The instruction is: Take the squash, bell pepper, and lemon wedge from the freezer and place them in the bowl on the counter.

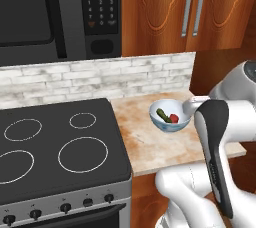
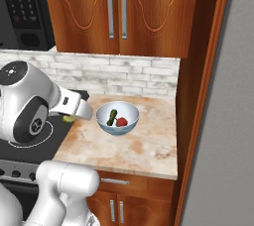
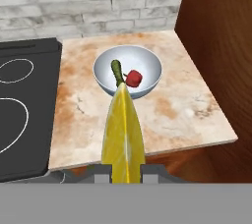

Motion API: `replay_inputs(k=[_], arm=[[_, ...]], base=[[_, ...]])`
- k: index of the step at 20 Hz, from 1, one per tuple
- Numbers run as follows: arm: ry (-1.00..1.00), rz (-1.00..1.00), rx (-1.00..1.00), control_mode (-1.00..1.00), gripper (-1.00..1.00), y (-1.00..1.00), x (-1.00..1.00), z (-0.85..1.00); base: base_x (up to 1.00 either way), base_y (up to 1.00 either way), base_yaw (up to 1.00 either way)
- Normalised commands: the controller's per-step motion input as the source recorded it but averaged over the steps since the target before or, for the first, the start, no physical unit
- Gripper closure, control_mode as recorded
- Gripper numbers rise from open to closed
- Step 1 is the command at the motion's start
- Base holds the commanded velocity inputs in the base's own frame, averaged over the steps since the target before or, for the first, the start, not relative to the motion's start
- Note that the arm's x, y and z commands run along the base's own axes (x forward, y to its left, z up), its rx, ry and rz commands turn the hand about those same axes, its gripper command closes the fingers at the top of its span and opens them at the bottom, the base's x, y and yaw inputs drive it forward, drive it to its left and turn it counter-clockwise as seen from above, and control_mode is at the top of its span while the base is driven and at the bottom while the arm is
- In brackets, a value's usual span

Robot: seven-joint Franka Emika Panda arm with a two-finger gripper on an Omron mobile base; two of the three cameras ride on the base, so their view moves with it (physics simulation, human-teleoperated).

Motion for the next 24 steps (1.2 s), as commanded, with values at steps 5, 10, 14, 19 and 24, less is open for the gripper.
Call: replay_inputs(k=[5,10,14,19,24], arm=[[0.04,0.00,0.00,-1.00,1.00,-0.02,0.45,-0.12],[0.00,0.00,0.00,-1.00,1.00,0.00,0.25,-0.30],[0.01,0.00,0.00,-1.00,1.00,0.00,0.20,-0.35],[0.05,0.00,0.00,-1.00,1.00,0.00,0.23,-0.34],[0.05,0.00,0.01,-1.00,1.00,-0.10,0.51,-0.14]], base=[[0.00,0.00,0.00],[0.00,0.00,0.00],[0.00,0.00,0.00],[0.00,0.00,0.00],[0.00,0.00,0.00]])
